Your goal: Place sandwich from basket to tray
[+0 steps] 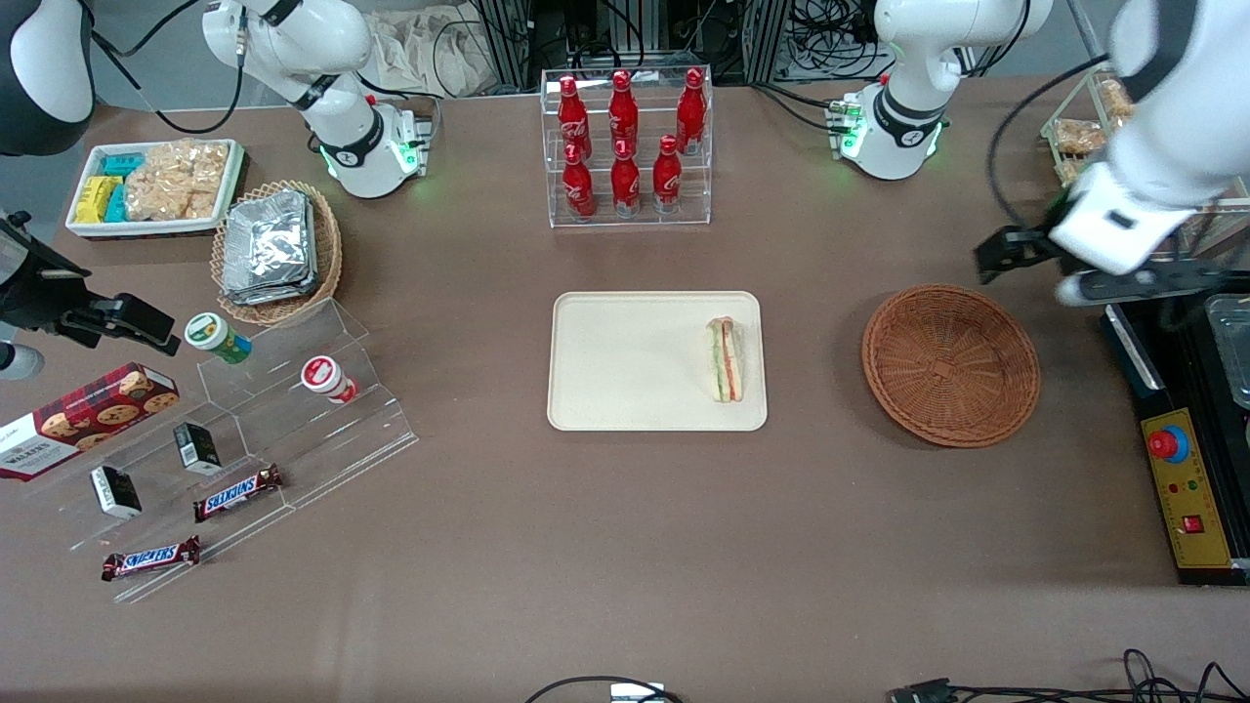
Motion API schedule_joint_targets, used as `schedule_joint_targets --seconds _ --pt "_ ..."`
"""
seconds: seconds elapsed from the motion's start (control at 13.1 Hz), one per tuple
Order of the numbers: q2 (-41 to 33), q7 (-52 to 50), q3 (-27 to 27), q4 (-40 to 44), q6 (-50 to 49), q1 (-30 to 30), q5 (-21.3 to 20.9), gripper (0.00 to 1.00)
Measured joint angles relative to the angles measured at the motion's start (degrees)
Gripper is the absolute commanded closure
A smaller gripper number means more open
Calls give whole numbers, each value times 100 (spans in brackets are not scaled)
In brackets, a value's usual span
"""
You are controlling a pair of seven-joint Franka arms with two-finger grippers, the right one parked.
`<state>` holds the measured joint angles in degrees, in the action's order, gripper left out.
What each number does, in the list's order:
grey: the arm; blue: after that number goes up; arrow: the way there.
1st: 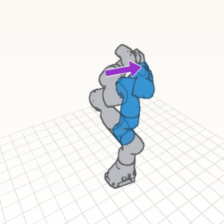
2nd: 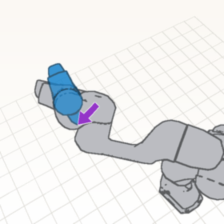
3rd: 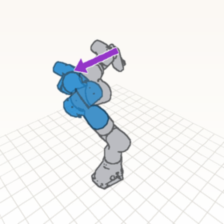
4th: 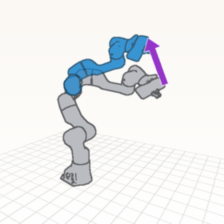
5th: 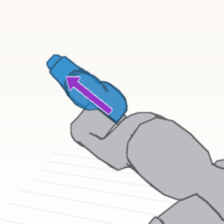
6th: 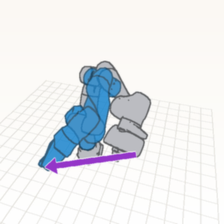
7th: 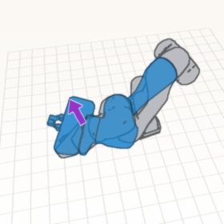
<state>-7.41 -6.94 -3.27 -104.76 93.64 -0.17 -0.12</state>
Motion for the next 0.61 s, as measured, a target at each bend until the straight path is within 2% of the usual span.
schedule_joint_targets --seconds 0.23,0.61 --pt "-27 537 563 177 2 83 20 0" --pt "473 539 624 1084 -637 189 21 0"
